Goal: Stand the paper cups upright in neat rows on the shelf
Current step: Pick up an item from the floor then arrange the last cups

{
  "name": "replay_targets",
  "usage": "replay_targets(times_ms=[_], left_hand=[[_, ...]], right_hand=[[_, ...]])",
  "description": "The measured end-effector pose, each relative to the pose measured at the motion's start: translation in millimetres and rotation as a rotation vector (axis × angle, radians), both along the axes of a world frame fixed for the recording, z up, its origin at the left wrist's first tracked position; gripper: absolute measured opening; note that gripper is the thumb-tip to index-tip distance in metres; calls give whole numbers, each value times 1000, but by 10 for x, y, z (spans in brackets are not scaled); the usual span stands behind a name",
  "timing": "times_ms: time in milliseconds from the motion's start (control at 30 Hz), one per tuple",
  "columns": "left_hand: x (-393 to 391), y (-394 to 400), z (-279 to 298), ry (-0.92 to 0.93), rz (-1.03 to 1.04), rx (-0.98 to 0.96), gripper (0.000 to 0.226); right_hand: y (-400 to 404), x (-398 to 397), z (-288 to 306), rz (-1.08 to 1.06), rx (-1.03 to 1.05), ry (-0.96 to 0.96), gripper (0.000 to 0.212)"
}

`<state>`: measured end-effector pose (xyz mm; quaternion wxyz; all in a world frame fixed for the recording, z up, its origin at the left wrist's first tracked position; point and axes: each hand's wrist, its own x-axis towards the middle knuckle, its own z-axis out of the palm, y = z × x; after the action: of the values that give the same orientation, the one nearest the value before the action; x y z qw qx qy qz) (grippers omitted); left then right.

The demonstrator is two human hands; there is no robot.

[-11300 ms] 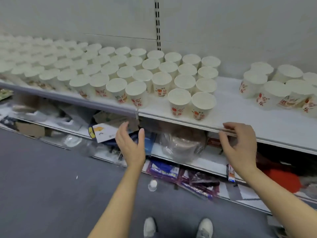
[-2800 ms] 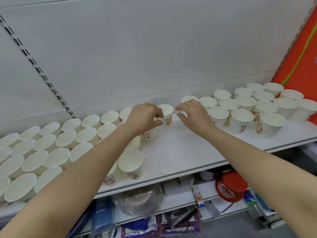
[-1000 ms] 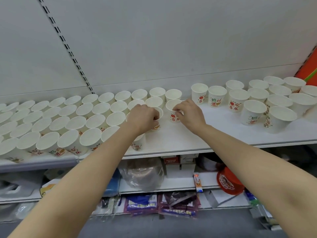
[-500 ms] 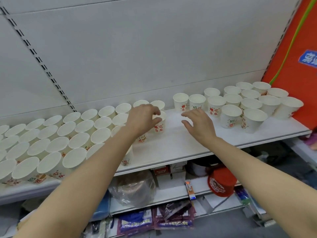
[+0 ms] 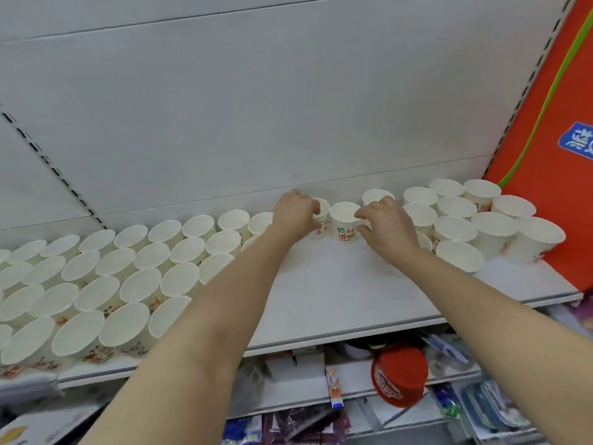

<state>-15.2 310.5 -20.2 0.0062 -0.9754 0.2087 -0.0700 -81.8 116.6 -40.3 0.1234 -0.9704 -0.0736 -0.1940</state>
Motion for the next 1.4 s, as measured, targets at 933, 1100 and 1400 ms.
replay_targets(times_ms=[933,1100,1400], left_hand=[[-684,-360,-40,-103,-18,-539,23],[-985,-996,-176,19,-323,-437,29],[-937,-1118,-63,-64,-310,-219,13]], right_hand=[[-137,-123,-47,107,216,-270,12],[-826,-733,-103,9,176,-292,13],[-1182,-1078,-230,-142,95,-117,30]])
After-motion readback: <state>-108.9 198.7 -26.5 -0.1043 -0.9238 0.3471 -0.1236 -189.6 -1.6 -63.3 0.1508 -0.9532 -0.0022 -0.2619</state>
